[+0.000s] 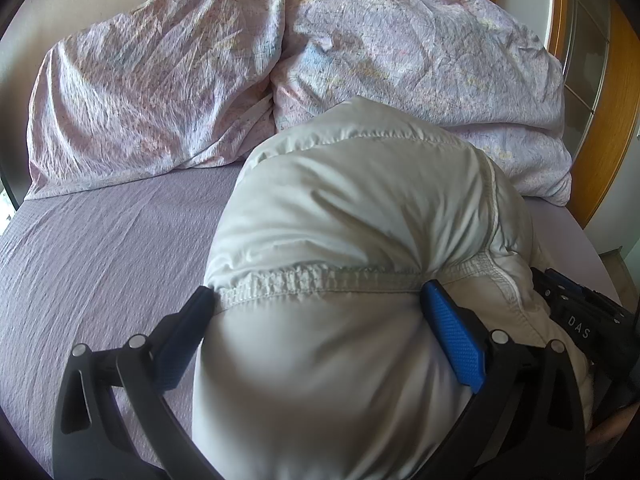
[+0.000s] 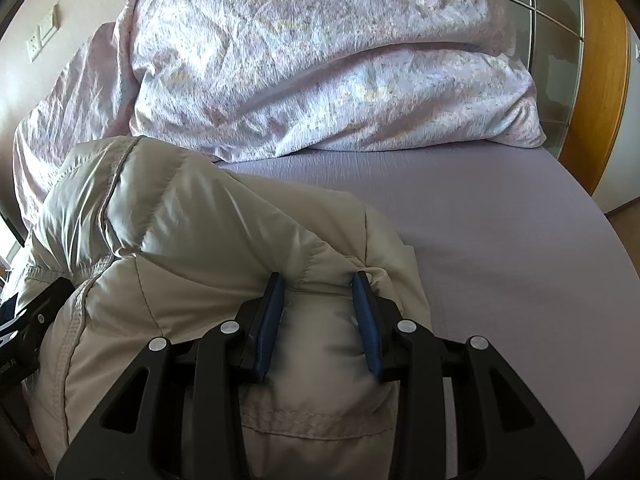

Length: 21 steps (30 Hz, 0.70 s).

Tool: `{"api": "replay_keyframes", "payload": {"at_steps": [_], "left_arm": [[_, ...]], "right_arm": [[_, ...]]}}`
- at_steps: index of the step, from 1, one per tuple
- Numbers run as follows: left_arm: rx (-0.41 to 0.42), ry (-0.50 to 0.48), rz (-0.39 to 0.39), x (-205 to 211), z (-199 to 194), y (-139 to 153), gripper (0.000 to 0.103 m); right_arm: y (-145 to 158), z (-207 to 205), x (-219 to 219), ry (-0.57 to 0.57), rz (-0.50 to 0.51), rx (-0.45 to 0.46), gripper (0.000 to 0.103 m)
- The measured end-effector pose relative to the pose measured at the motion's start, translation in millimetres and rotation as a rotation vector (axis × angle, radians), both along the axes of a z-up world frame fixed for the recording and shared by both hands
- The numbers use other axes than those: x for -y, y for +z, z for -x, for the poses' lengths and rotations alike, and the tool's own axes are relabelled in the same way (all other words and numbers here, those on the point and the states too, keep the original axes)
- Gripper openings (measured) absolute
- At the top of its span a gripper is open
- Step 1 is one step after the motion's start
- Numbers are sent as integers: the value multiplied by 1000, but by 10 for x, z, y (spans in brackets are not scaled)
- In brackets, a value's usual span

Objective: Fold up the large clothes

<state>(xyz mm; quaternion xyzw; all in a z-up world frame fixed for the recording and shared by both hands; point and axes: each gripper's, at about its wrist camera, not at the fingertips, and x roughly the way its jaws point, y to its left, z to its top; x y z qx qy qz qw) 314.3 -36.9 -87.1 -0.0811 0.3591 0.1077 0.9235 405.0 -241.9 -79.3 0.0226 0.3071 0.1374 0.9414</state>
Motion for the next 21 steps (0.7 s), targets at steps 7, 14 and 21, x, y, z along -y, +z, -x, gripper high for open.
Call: {"api": "replay_keyframes", "payload": {"at_steps": [7, 14, 21], "left_arm": [[0, 0, -5, 2, 6, 8, 101], [-12, -3, -5, -6, -2, 18, 101], [-28, -11, 28, -69, -12, 35, 101]], "right_arm": [[-16, 9, 14, 5, -6, 12, 37], [-2, -14, 19, 11, 2, -12, 38], [151, 185, 261, 38, -91, -88, 39]]}}
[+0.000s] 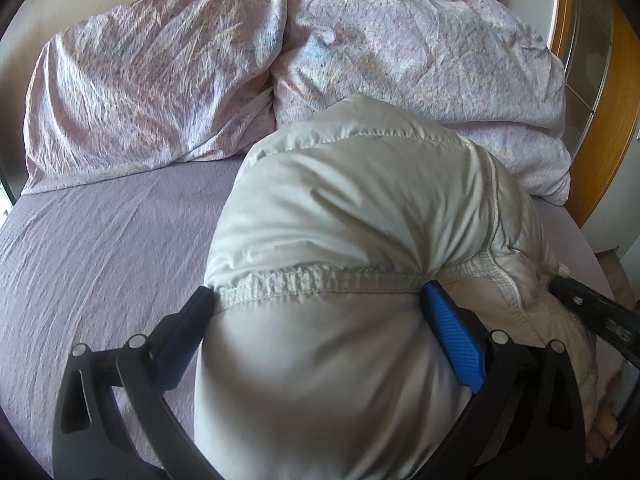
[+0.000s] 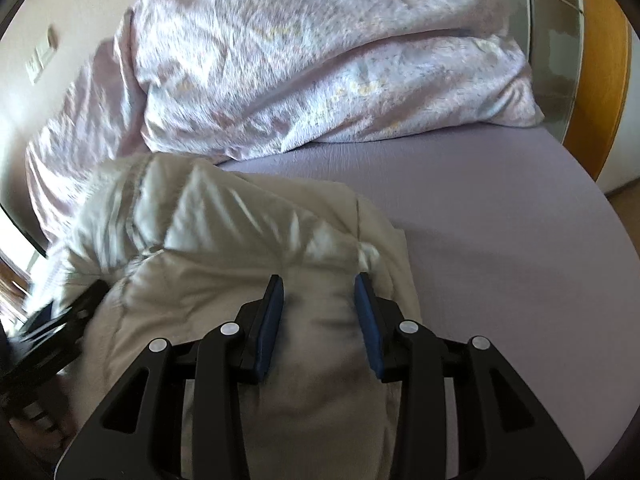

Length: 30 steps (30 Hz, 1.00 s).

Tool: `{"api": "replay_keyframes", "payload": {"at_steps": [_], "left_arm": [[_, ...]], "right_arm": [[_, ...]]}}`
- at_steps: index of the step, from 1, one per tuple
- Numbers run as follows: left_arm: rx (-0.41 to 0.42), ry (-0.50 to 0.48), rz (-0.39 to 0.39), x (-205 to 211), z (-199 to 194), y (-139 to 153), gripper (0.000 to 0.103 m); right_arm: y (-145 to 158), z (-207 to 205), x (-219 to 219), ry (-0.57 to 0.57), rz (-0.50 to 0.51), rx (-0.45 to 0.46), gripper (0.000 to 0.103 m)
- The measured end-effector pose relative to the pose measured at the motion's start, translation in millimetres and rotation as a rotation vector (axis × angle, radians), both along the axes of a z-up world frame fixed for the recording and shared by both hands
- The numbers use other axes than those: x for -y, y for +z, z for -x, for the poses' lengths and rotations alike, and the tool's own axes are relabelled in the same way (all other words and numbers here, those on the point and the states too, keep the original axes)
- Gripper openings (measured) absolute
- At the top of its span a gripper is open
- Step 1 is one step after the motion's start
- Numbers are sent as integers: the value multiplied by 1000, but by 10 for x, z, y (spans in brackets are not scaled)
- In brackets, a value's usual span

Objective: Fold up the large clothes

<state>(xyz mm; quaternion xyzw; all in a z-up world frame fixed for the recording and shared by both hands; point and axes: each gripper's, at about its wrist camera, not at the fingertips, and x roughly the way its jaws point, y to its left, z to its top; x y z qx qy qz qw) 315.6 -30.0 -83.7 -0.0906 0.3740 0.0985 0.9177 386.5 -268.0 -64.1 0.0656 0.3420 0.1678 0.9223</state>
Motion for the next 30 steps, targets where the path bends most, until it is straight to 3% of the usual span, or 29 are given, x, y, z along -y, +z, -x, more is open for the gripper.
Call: {"api": "replay_keyframes", "payload": {"at_steps": [13, 30], "left_arm": [[10, 2, -3, 42, 20, -4, 101], [-8, -38, 24, -21, 159, -1, 101]], "right_arm": [[-424, 77, 41, 29, -36, -51, 40], [-332, 38, 57, 46, -32, -117, 41]]}}
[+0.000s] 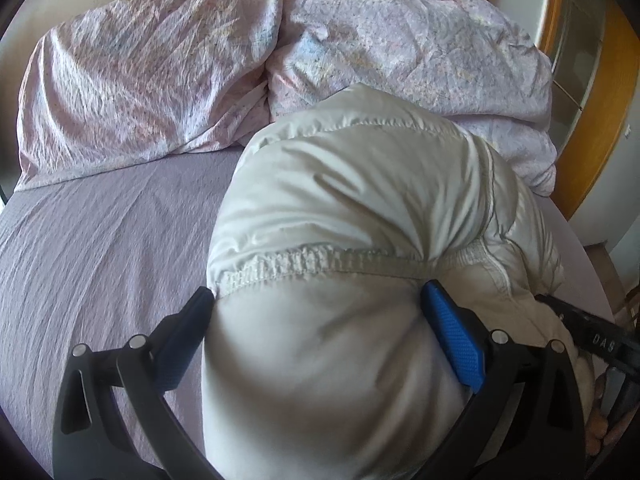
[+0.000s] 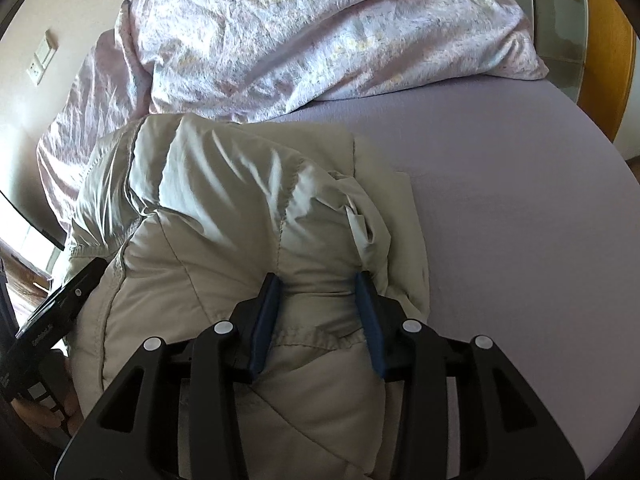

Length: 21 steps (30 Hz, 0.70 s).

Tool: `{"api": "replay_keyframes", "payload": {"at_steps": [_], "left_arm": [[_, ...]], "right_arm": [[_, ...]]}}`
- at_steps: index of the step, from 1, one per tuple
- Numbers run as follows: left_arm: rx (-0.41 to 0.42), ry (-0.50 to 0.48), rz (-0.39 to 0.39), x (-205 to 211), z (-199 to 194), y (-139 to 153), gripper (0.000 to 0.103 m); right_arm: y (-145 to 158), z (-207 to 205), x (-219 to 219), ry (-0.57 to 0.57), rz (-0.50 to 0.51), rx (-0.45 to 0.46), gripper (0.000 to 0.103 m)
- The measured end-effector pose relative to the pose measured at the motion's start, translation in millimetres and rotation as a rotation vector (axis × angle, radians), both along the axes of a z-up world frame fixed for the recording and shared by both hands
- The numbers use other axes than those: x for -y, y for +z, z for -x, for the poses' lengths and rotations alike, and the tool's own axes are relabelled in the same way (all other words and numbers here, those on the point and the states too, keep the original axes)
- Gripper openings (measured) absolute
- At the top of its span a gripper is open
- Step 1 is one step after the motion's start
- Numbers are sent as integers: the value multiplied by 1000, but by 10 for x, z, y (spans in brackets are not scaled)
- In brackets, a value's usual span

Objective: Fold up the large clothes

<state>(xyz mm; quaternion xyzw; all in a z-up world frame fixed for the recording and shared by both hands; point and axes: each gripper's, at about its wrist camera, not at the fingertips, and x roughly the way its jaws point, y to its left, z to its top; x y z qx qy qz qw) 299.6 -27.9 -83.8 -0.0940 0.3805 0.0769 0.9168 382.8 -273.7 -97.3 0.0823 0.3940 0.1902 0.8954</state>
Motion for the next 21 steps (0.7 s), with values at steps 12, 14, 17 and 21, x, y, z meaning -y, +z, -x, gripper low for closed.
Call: {"api": "replay_keyframes", "payload": {"at_steps": [12, 14, 17, 21], "left_arm": [[-62, -27, 95, -284, 215, 280, 101], [-69, -23, 118, -368, 257, 295, 101], [-75, 5, 170, -544, 304, 312, 101], [-84, 30, 186, -674, 328, 320, 101]], "right_arm": [[413, -28, 470, 32, -155, -108, 98], [370, -123, 562, 50, -198, -181, 99], [218, -266, 657, 74, -287, -314, 99], [34, -405, 682, 99, -400, -441, 102]]}}
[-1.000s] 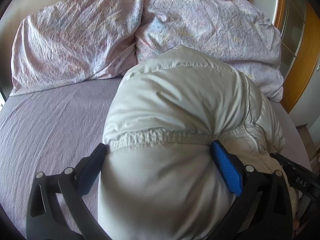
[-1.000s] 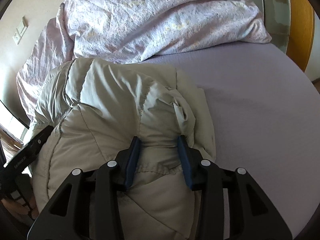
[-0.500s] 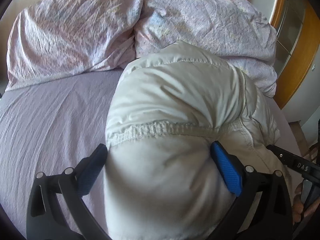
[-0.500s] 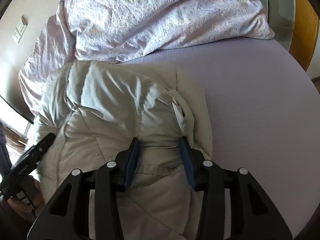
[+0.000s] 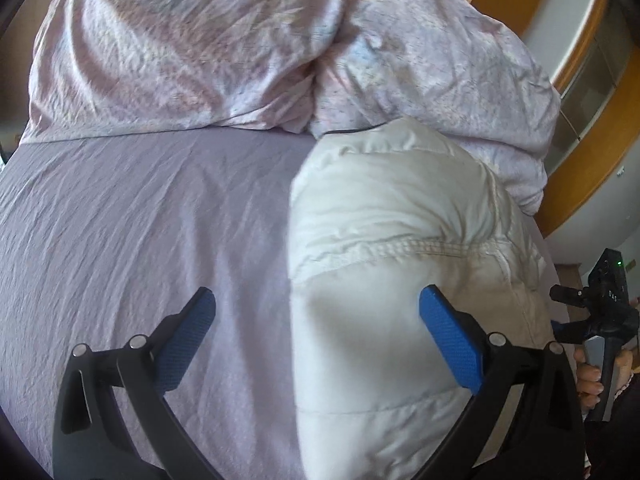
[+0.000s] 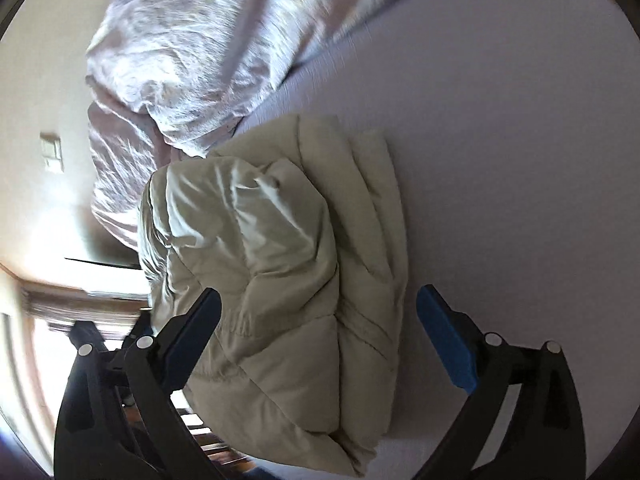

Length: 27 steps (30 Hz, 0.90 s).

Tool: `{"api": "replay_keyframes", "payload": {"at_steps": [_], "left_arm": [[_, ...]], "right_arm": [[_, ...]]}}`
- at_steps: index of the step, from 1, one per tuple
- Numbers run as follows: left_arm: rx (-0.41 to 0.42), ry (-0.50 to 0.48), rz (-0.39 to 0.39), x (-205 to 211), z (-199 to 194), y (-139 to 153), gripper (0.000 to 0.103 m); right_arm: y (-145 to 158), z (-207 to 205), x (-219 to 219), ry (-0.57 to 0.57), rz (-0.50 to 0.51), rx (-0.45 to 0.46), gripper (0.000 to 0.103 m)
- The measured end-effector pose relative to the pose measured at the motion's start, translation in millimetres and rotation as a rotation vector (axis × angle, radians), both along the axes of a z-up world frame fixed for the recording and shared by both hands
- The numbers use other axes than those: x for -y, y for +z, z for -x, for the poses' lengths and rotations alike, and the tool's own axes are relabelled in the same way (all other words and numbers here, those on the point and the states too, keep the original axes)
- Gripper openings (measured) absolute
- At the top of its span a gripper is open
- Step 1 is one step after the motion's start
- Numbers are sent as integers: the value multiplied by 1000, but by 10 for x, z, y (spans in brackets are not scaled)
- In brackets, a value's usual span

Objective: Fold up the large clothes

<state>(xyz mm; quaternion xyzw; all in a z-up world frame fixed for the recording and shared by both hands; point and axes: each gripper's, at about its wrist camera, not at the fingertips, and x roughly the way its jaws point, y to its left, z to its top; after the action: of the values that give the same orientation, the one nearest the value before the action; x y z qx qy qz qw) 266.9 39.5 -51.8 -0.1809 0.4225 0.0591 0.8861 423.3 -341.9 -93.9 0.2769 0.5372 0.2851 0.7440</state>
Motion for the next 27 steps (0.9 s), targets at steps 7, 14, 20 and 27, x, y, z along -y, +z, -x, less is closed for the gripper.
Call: {"api": "replay_keyframes", "payload": {"at_steps": [7, 14, 20, 27], "left_arm": [[-10, -15, 53, -100, 19, 1, 101], [-21, -64, 70, -120, -1, -3, 101], [-40, -107, 81, -123, -58, -38, 101], [-50, -164, 131, -147, -151, -88, 101]], "right_arm": [[-232, -135, -210, 91, -15, -112, 102], [-229, -166, -440, 131, -46, -100, 102], [-212, -69, -401, 132, -105, -26, 69], [-151, -32, -422, 125, -100, 13, 60]]}}
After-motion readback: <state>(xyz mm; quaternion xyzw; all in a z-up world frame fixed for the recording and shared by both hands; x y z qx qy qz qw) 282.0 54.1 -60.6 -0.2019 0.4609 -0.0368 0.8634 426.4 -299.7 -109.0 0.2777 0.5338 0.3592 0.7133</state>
